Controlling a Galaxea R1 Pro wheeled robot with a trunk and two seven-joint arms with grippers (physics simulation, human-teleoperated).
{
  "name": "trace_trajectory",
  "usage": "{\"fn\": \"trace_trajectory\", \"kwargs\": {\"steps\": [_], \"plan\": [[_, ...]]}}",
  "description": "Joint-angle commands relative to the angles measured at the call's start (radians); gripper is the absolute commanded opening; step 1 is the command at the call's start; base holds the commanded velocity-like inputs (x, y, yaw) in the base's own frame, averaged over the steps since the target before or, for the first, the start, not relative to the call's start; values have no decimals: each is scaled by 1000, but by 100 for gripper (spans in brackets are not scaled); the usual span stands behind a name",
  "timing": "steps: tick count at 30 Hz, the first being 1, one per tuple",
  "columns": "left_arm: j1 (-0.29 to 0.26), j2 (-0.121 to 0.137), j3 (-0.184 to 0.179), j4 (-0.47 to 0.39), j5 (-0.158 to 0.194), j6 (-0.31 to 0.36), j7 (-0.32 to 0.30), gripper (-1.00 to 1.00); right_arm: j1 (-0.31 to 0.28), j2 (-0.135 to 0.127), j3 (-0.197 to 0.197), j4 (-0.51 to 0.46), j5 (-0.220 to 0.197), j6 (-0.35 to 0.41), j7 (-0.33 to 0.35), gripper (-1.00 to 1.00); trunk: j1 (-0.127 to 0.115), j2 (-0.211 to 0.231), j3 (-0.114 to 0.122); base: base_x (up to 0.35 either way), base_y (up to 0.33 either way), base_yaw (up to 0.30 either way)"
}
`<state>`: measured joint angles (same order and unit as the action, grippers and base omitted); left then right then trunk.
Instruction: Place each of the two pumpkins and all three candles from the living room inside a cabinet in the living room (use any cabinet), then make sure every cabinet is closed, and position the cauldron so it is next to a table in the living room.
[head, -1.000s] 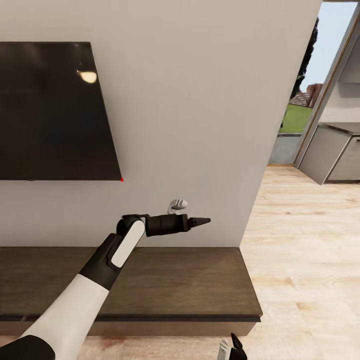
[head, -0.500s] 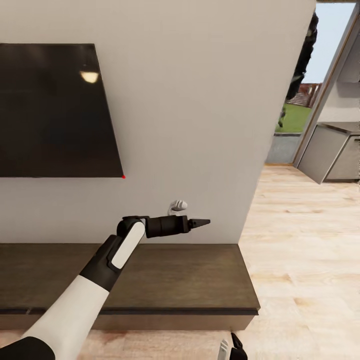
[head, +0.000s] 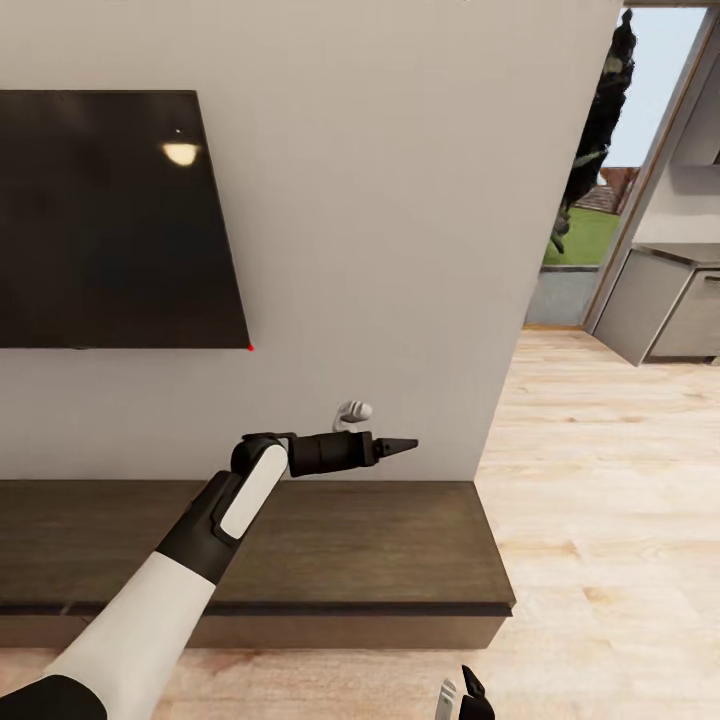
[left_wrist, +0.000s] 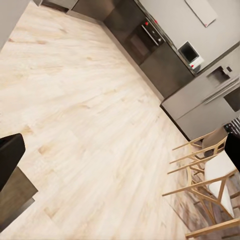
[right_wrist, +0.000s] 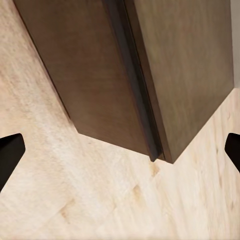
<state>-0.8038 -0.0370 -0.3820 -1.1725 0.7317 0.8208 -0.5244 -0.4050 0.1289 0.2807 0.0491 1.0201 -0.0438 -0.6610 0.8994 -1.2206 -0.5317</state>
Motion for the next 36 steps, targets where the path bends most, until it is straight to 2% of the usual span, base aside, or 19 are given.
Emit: {"fn": "trace_trajectory", "kwargs": {"steps": [1,12,17,20,21,22,25,29,36], "plan": [[0,0,0,0,0,0,0,100,0,0,0,0,0,0,0,100,4,-7,-3,0,0,0],[0,-10,0,-1,1,0,0,100,-1,7,2,-28,9,4,-38,100,46,-84,-38,0,0,0],[0,-11,-1,-4,1,0,0,100,-3,5,51,-89,104,4,-64,100,65,-119,-53,0,0,0],[0,-11,-1,-4,2,0,0,100,-3,1,63,-112,128,5,-112,100,77,-140,-63,0,0,0],[0,-15,-2,-4,4,0,0,100,-4,-1,72,-118,176,5,-130,100,81,-147,-66,0,0,0],[0,-15,-2,-4,11,0,0,100,-4,-1,72,-119,187,4,-135,100,84,-154,-69,0,0,0],[0,-14,-2,-1,25,0,0,100,-5,-2,72,-120,196,4,-146,100,96,-175,-78,0,0,0],[0,-14,-1,1,27,0,0,100,-5,-2,70,-120,196,3,-172,100,111,-203,-91,0,0,0],[0,-14,-2,-2,28,1,0,100,-5,-1,68,-119,195,-1,-178,100,138,-252,-113,0,0,0]]}}
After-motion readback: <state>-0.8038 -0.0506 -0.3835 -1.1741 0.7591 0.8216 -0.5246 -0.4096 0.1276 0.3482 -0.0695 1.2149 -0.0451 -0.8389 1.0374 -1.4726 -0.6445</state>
